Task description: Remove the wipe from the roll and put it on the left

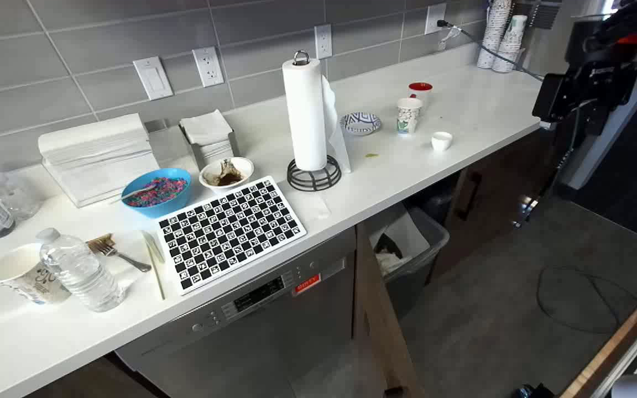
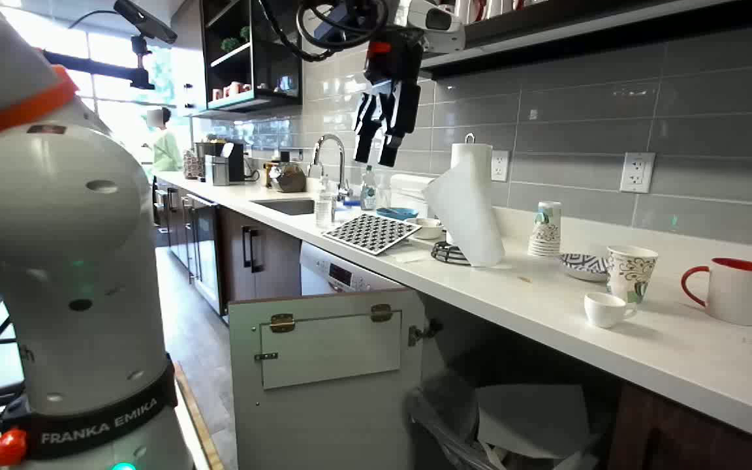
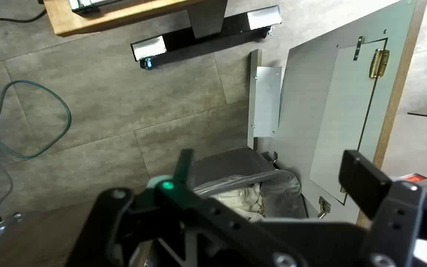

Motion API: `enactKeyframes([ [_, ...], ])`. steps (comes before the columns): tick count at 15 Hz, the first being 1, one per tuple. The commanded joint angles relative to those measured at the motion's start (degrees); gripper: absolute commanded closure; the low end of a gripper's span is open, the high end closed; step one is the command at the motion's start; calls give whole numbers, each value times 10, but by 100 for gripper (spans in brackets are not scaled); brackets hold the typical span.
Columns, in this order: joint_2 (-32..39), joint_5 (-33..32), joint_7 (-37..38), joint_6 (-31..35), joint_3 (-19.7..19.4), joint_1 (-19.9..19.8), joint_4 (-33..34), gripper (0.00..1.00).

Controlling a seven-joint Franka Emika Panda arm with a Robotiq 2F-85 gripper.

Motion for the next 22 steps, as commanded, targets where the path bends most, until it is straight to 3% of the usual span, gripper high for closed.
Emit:
enactKeyframes([
  [1, 0, 1, -1, -1, 2, -2, 1, 0],
  [19, 1, 1, -1, -1, 2, -2, 1, 0],
  [22, 50, -5, -50, 151, 12, 22, -8, 0],
])
